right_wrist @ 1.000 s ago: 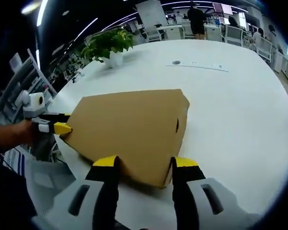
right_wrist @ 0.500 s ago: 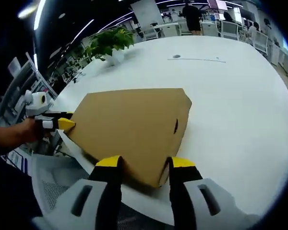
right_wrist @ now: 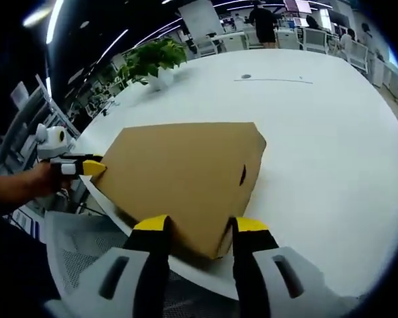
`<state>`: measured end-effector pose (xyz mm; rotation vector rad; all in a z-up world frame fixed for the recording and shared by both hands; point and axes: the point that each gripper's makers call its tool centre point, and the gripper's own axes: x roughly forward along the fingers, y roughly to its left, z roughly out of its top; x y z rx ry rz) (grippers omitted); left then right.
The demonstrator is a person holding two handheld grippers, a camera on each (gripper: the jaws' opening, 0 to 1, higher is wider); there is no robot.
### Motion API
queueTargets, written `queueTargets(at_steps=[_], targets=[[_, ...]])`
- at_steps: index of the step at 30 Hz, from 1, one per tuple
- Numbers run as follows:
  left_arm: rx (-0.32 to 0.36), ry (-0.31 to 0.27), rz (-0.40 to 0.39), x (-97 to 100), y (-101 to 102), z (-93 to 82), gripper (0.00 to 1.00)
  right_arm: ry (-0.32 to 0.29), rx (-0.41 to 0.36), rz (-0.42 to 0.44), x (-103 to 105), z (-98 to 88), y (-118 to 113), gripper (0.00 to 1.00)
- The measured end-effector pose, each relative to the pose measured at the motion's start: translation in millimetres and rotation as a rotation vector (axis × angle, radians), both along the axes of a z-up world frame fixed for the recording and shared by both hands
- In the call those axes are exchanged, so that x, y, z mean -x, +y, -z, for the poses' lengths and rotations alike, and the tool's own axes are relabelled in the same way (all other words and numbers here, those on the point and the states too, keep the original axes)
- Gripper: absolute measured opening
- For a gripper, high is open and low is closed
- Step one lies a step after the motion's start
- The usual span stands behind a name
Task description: Operate the shoe box by opening the lid, removing the specified soft item, and placing it in the target area until the item is outside and the box remains undamaged.
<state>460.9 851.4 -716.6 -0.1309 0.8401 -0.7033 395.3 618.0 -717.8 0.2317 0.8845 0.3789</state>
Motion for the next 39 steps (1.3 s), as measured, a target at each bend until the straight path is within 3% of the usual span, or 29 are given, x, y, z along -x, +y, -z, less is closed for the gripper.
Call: queueTargets(at_steps=[4, 5, 8, 9, 11, 13, 17, 21, 27, 39], targets=[[0.005, 0.000, 0.000, -0.7, 1, 0.1, 0.39, -0.016, -0.004, 0.008, 0, -0.6, -1, 0.35], [0.007, -0.002, 0.015, 0.6, 0, -0.2, 0.41, -0.048, 0.010, -0.017, -1, -2.4, -1, 0.36], [0.076, -0.010, 0.049, 5.7, -11, -10.4, 0.58, -0.108, -0.038, -0.072, -2, -10.4, 12, 0.51], [0.075, -0.044, 0.091, 9.6, -15, -14.8, 0.62, -0.116, -0.047, -0.085, 0, -13.7, 18, 0.59], [0.023, -0.072, 0.144, 17.0, -14, -13.8, 0.65, -0.117, 0.001, -0.137, 4, -10.3, 19, 0.63], [-0.026, -0.106, 0.186, 22.4, -11, -11.2, 0.64, -0.138, 0.081, -0.192, 5, -6.1, 16, 0.61], [-0.109, -0.142, 0.266, 34.3, -8, -2.1, 0.64, -0.154, 0.081, -0.195, 5, -5.5, 15, 0.58], [-0.185, -0.168, 0.319, 41.0, -8, 7.3, 0.64, -0.171, 0.159, -0.255, 7, 1.2, 12, 0.54], [-0.189, -0.154, 0.302, 34.2, -3, 8.9, 0.58, -0.186, 0.157, -0.256, 5, 5.1, 8, 0.50], [-0.159, -0.144, 0.265, 36.0, -5, -2.4, 0.60, -0.192, 0.153, -0.259, 7, -10.6, 8, 0.48]])
